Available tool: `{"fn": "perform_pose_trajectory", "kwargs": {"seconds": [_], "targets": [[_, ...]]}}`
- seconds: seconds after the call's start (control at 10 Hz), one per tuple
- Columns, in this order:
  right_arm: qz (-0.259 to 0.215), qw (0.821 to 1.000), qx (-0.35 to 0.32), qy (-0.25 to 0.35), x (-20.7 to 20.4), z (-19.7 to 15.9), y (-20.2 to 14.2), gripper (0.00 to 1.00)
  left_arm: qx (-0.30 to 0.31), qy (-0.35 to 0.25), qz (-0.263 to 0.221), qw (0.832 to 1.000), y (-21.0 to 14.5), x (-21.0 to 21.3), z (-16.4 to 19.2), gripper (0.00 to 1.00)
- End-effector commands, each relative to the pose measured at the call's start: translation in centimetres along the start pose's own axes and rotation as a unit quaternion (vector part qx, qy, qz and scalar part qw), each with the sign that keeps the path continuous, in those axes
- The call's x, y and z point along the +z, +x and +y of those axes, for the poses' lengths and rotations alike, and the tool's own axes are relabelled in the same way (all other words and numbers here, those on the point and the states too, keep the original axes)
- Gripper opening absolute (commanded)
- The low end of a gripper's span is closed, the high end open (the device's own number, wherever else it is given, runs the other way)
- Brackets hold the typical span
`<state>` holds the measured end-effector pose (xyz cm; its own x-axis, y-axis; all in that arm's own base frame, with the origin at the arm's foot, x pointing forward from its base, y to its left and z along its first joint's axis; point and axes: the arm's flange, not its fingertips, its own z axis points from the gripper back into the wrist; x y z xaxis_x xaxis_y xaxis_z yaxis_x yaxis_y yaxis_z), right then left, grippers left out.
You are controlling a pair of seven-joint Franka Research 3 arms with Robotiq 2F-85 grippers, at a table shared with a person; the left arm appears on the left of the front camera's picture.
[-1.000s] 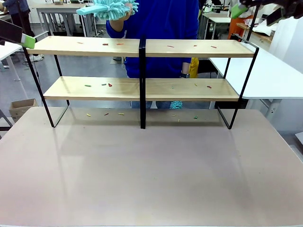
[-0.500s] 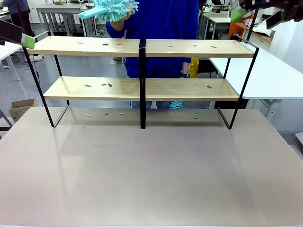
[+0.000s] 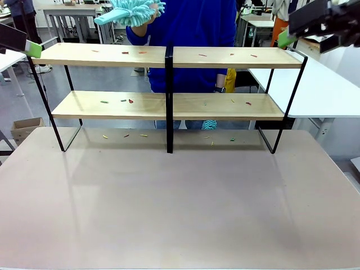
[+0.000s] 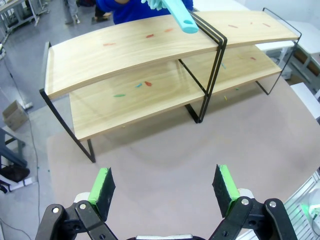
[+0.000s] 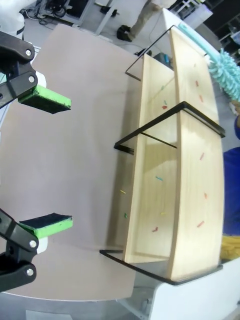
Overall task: Clean the shelves.
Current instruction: Pick up the Duster when the human hands it over.
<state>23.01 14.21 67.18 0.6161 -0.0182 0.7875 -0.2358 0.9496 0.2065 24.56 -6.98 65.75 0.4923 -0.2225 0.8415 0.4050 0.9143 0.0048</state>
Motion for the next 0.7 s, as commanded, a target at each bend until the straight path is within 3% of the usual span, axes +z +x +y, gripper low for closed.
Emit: {"fn": "perform_pose_trajectory", "kwargs": {"seconds": [0.0, 0.6], "targets": [[0.012, 1.000, 0.003, 0.028, -1.15, -0.03, 0.04, 1.00, 0.003, -0.001, 0.003, 1.000, -0.07, -0.01, 0.10, 1.00], [0.019, 1.000, 0.003, 0.014, -1.40, 0.35, -0.37, 1.00, 0.003, -0.001, 0.003, 1.000, -0.07, -0.01, 0.10, 1.00]]}}
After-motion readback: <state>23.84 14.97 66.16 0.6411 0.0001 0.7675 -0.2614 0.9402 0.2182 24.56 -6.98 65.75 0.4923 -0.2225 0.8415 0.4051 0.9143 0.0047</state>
